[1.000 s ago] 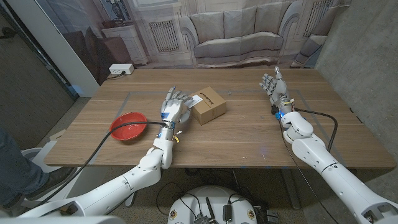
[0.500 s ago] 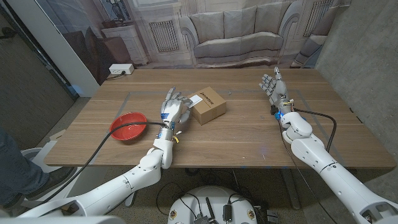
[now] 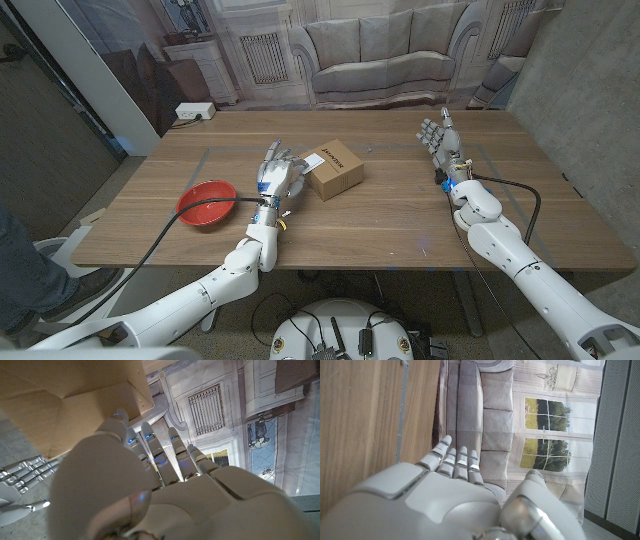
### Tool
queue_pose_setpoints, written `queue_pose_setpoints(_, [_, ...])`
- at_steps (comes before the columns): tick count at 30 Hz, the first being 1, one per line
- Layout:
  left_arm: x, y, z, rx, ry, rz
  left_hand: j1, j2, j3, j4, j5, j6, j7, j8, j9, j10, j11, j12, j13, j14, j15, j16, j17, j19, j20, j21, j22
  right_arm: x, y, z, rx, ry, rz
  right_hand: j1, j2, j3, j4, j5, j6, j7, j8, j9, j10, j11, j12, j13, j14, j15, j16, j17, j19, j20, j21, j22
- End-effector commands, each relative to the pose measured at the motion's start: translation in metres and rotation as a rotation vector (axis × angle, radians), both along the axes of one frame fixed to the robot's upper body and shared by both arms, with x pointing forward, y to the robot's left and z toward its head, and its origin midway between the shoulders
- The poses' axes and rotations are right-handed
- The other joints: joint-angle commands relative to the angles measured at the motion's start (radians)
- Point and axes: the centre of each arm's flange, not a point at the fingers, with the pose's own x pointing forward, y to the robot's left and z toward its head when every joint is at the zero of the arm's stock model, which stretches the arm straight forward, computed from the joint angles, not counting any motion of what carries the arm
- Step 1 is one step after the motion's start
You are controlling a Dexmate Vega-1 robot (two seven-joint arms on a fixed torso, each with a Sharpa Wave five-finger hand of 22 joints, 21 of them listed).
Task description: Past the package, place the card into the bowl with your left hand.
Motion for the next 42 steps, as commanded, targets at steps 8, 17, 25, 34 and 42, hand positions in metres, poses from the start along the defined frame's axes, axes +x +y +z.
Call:
queue_pose_setpoints(8, [-0.004, 0.003, -0.001, -0.015, -0.029, -0.008, -0.003, 0.001, 0.007, 0.001, -0.006, 0.048, 0.004, 0.011, -0.006, 0.049, -0.001, -0.002, 0.0, 0.034, -0.149, 0.01, 0.005, 0.021, -0.039, 0.009, 0.002, -0.003, 0.001, 0.0, 0.007, -0.006, 0.003, 0.003, 0.004, -0.005, 0.0, 0.002, 0.004, -0.002, -0.004, 0.003, 0.01, -0.003, 0.002, 0.002, 0.012, -0.002, 0.001, 0.001, 0.005, -0.008, -0.006, 0.002])
queue_pose_setpoints(17, [-0.008, 0.004, 0.001, -0.023, -0.041, -0.015, -0.012, -0.004, 0.012, 0.005, -0.006, 0.127, 0.012, 0.024, -0.014, 0.12, 0.0, -0.003, 0.0, 0.077, -0.149, 0.01, 0.006, 0.047, -0.028, 0.011, 0.002, -0.005, 0.002, 0.001, 0.003, -0.011, 0.005, 0.002, 0.004, -0.006, 0.001, 0.002, 0.005, -0.002, -0.004, 0.003, 0.009, -0.004, 0.001, 0.002, 0.012, -0.002, 0.001, 0.002, 0.005, -0.008, -0.007, 0.002])
queue_pose_setpoints(25, [-0.011, 0.004, 0.005, -0.017, -0.056, -0.017, -0.011, -0.008, 0.017, 0.004, -0.006, 0.16, 0.016, 0.027, -0.016, 0.15, 0.0, -0.003, 0.0, 0.095, -0.149, 0.01, 0.006, 0.054, -0.029, 0.01, 0.003, -0.007, 0.002, 0.002, -0.006, -0.018, 0.006, 0.002, 0.005, -0.007, 0.0, 0.002, 0.005, -0.002, -0.004, 0.003, 0.009, -0.002, 0.001, 0.002, 0.011, -0.001, 0.0, 0.002, 0.005, -0.008, -0.008, 0.002])
queue_pose_setpoints(34, [-0.014, 0.003, 0.008, -0.018, -0.063, -0.01, -0.012, -0.013, 0.02, 0.004, -0.005, 0.176, 0.016, 0.026, -0.017, 0.173, -0.001, -0.003, 0.001, 0.104, -0.148, 0.008, 0.006, 0.058, -0.033, 0.009, 0.003, -0.008, 0.001, 0.004, 0.001, -0.021, 0.007, 0.002, 0.005, -0.007, 0.0, 0.002, 0.006, -0.002, -0.004, 0.003, 0.01, -0.003, 0.001, 0.002, 0.012, -0.001, 0.0, 0.002, 0.005, -0.007, -0.01, 0.002])
queue_pose_setpoints(42, [-0.02, 0.004, 0.013, -0.015, -0.072, 0.002, -0.015, -0.017, 0.023, 0.005, -0.005, 0.192, 0.019, 0.027, -0.015, 0.195, 0.0, -0.003, 0.001, 0.114, -0.148, 0.007, 0.006, 0.062, -0.037, 0.008, 0.003, -0.011, -0.002, 0.004, -0.005, -0.025, 0.001, 0.002, 0.006, -0.008, 0.0, 0.002, 0.005, -0.001, -0.004, 0.003, 0.01, -0.004, 0.001, 0.002, 0.012, -0.001, 0.0, 0.002, 0.006, -0.007, -0.011, 0.002])
